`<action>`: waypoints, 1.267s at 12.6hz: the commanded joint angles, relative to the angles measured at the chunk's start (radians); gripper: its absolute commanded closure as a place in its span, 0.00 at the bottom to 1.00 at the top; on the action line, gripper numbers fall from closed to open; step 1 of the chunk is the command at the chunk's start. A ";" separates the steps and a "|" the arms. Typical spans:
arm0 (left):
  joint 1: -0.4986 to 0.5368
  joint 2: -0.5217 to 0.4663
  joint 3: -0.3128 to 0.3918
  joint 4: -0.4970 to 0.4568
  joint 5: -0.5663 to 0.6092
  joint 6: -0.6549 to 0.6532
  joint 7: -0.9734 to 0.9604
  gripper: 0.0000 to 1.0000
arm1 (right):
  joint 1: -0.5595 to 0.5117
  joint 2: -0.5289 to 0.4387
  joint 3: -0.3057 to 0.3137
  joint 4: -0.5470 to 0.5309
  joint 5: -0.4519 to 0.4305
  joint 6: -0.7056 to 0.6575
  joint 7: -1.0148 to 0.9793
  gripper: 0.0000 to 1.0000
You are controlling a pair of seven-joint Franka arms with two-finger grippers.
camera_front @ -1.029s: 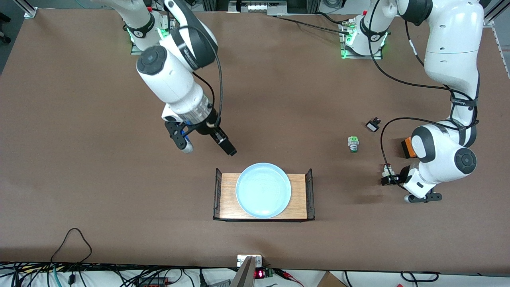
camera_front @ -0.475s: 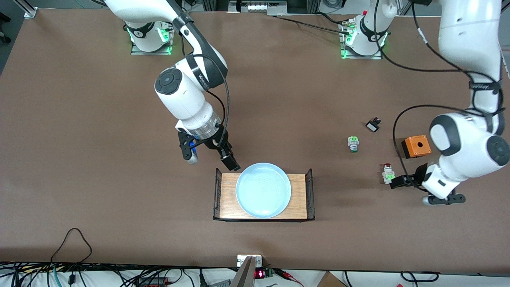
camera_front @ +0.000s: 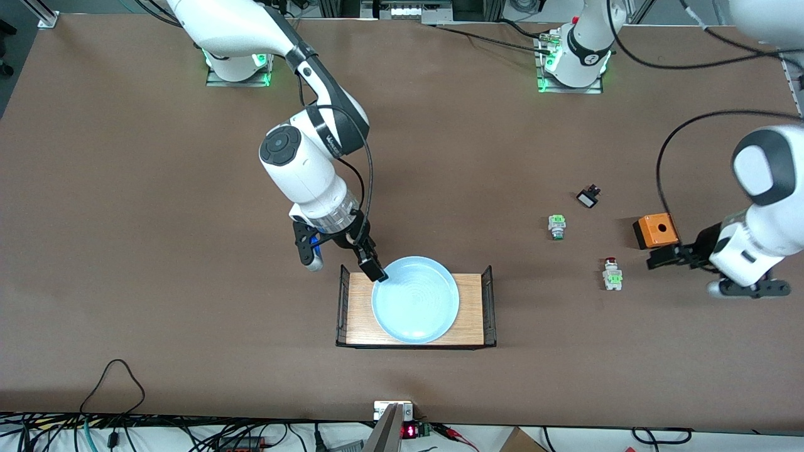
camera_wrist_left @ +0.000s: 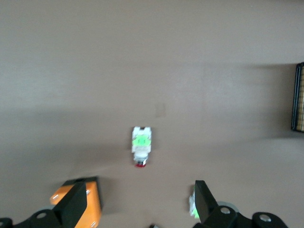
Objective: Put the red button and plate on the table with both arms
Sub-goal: 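Withdraw the left gripper while the right gripper reaches the plate rim, then grasp the blue plate rim with the right gripper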
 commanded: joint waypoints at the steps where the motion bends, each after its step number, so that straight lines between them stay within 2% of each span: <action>1: 0.037 -0.118 -0.030 -0.031 0.050 -0.082 -0.031 0.00 | 0.012 0.038 -0.010 0.033 0.014 0.024 0.007 0.00; 5: 0.139 -0.227 -0.178 -0.021 0.160 -0.205 -0.031 0.00 | 0.012 0.055 -0.010 0.033 0.014 0.026 0.007 0.00; 9: 0.132 -0.318 -0.181 -0.024 0.165 -0.276 -0.017 0.00 | 0.018 0.068 -0.010 0.033 0.014 0.053 0.015 0.01; 11: 0.092 -0.336 -0.173 -0.024 0.165 -0.305 -0.024 0.00 | 0.024 0.074 -0.010 0.033 0.011 0.060 0.010 0.02; 13: 0.081 -0.365 -0.170 -0.031 0.167 -0.360 -0.025 0.00 | 0.033 0.074 -0.013 0.033 -0.010 0.038 0.003 0.01; 16: 0.086 -0.413 -0.170 -0.062 0.183 -0.366 -0.023 0.00 | 0.033 0.071 -0.017 0.057 -0.058 -0.045 0.003 0.01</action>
